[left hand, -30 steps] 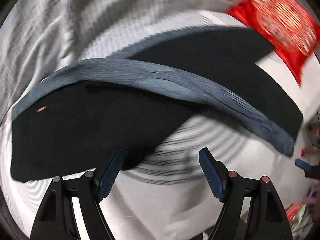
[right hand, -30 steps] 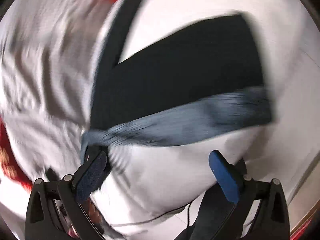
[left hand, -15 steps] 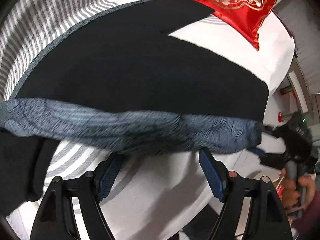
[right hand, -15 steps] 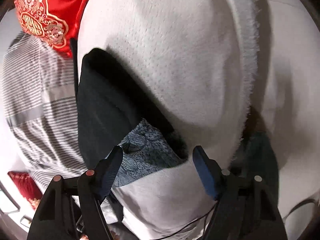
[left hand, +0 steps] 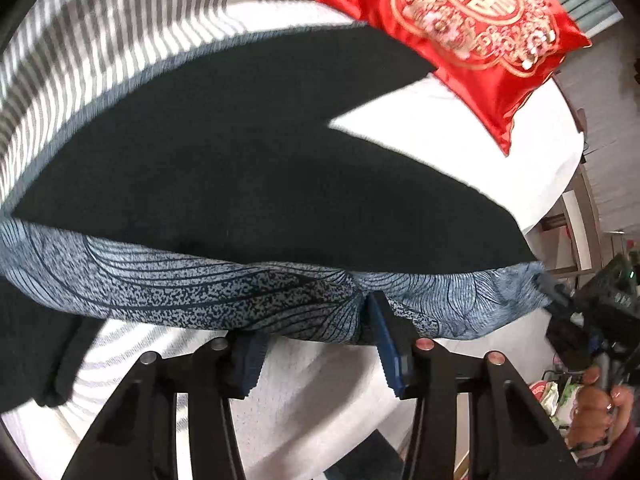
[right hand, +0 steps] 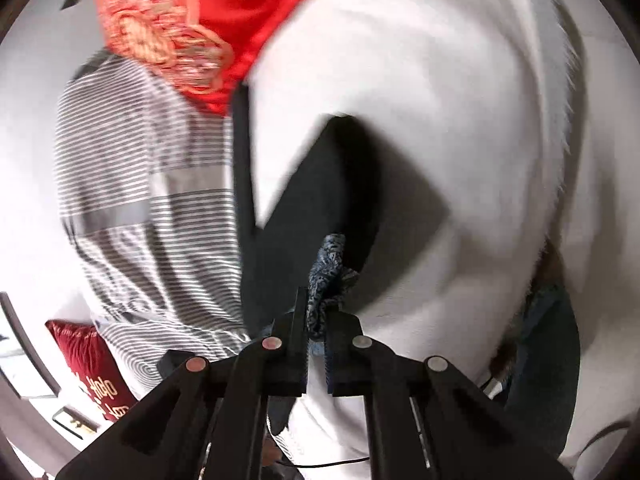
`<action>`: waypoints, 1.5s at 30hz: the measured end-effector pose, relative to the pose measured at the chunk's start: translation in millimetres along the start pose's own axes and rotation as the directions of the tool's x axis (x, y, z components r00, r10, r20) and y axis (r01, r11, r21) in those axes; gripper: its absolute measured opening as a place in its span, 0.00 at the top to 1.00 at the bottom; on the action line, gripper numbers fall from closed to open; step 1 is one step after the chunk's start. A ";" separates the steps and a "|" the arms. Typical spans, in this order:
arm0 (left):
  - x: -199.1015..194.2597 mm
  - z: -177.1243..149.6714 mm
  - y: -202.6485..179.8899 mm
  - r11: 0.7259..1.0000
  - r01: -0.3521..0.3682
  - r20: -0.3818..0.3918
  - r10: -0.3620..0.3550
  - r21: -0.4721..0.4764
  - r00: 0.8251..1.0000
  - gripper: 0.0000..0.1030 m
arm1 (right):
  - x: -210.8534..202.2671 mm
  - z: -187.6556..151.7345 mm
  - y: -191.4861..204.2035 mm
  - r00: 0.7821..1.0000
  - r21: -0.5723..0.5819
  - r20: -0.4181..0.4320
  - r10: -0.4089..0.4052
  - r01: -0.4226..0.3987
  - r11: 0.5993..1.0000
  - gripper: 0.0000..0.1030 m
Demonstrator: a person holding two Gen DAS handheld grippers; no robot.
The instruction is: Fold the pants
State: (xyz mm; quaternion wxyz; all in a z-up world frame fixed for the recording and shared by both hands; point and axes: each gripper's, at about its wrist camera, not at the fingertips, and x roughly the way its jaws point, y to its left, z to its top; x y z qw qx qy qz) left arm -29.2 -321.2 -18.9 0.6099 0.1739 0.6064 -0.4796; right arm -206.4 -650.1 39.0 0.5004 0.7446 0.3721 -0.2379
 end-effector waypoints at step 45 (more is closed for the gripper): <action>-20.6 112.0 139.4 0.788 -0.513 -0.043 0.532 -0.341 0.846 0.34 | 293.6 183.8 235.5 0.775 -0.743 -0.167 -0.610 0.307 0.594 0.20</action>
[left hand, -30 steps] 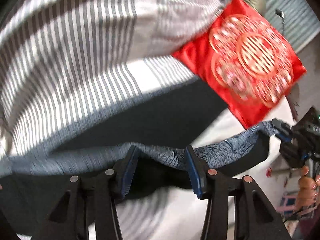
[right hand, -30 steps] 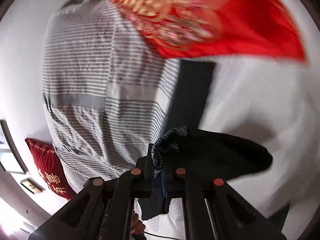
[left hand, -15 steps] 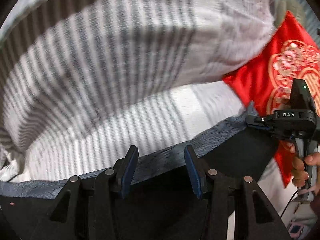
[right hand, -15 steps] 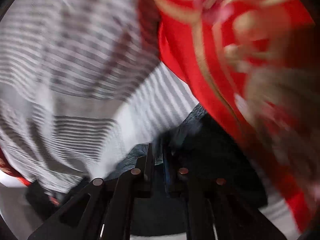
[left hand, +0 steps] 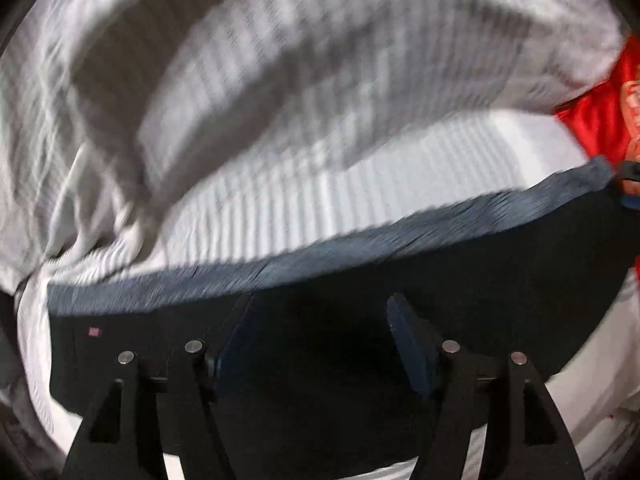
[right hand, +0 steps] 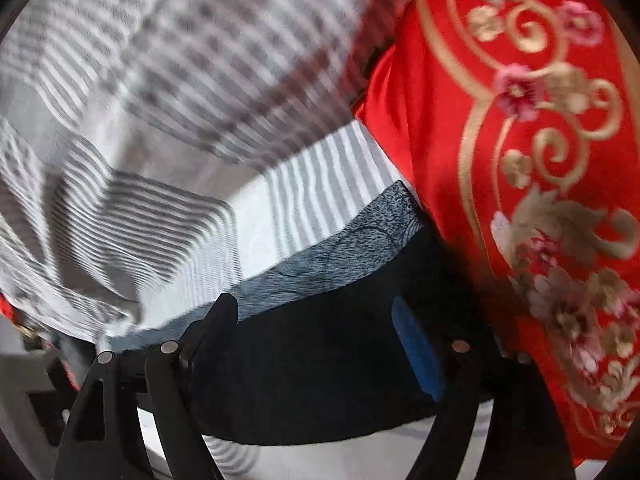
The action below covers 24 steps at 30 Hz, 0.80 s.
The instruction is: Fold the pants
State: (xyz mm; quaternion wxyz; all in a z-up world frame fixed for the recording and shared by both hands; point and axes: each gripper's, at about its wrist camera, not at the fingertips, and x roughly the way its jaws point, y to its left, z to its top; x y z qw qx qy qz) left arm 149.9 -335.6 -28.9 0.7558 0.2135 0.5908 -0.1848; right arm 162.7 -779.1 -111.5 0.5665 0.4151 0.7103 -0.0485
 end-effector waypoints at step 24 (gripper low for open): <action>-5.9 -87.0 139.3 0.980 -0.111 -0.026 0.108 -0.164 0.994 0.33 | 49.9 -180.6 148.9 0.936 -0.218 -0.263 0.236 -0.295 0.930 0.20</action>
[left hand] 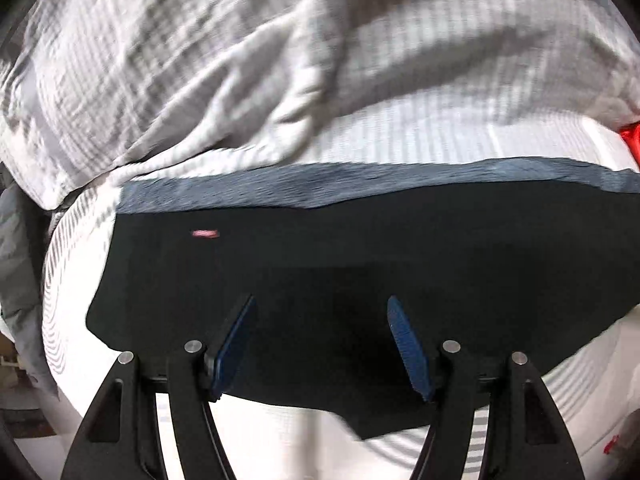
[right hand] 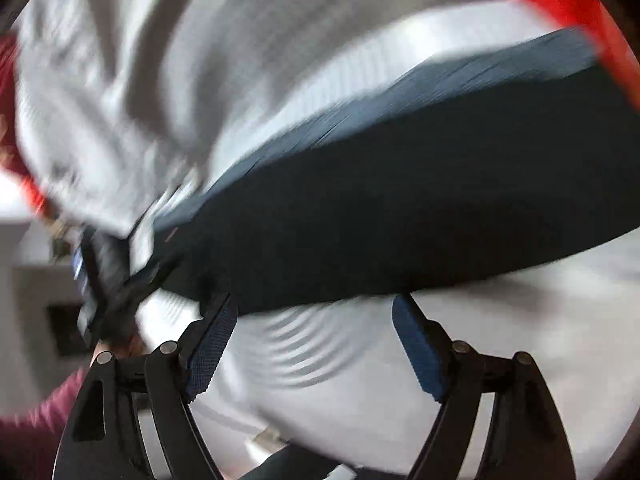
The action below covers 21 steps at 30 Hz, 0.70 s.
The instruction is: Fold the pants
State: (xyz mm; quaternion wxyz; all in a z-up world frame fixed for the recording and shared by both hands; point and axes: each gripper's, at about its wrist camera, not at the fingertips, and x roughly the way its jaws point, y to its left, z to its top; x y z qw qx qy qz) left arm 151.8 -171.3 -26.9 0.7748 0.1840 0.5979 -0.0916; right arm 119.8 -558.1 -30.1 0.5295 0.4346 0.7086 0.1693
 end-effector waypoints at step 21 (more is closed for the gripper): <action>64.5 -21.4 129.3 1.000 -0.008 0.044 0.007 0.017 0.999 0.33 | 205.5 -27.7 133.0 0.982 -0.068 -0.136 0.128 -0.139 0.988 0.34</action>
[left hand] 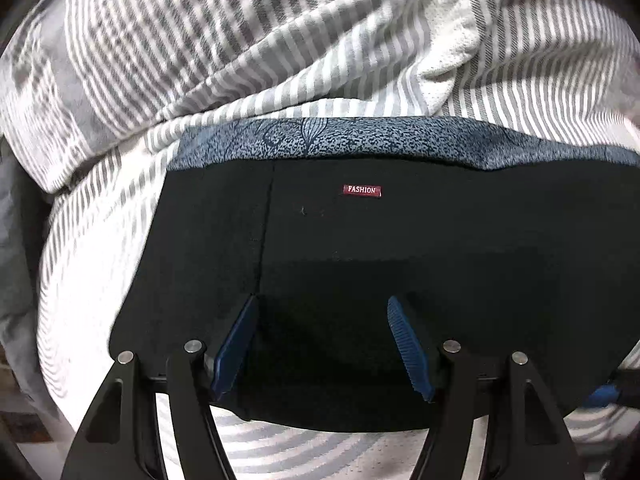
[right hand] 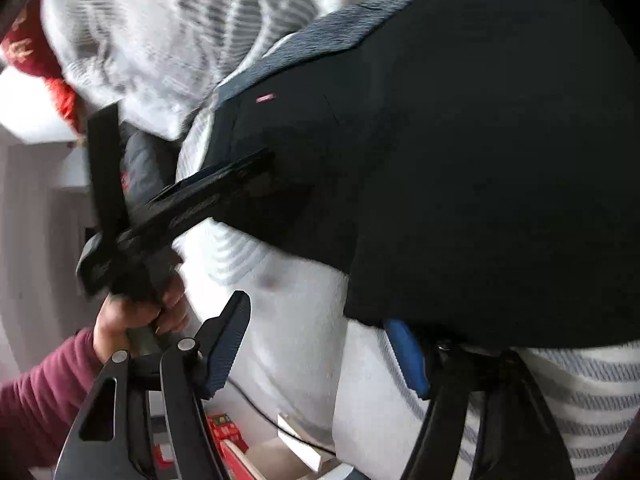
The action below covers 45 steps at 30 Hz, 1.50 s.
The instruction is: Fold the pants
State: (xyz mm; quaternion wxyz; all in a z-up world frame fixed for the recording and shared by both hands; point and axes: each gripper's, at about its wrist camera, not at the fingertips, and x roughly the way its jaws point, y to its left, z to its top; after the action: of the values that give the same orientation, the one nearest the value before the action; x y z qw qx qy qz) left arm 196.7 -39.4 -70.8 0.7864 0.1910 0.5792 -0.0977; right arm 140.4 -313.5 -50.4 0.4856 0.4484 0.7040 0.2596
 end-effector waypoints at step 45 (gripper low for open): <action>-31.1 13.5 4.8 0.999 -0.026 -0.022 0.026 -0.028 0.999 0.12 | -160.0 -14.2 -46.2 0.817 0.076 0.172 -0.550 0.546 0.834 0.20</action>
State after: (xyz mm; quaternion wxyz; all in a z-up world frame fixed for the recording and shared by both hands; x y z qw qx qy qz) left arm 200.6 -42.7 -37.0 0.7841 0.1884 0.5864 -0.0772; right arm 130.1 -475.2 -9.6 0.5983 0.2550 0.7574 0.0576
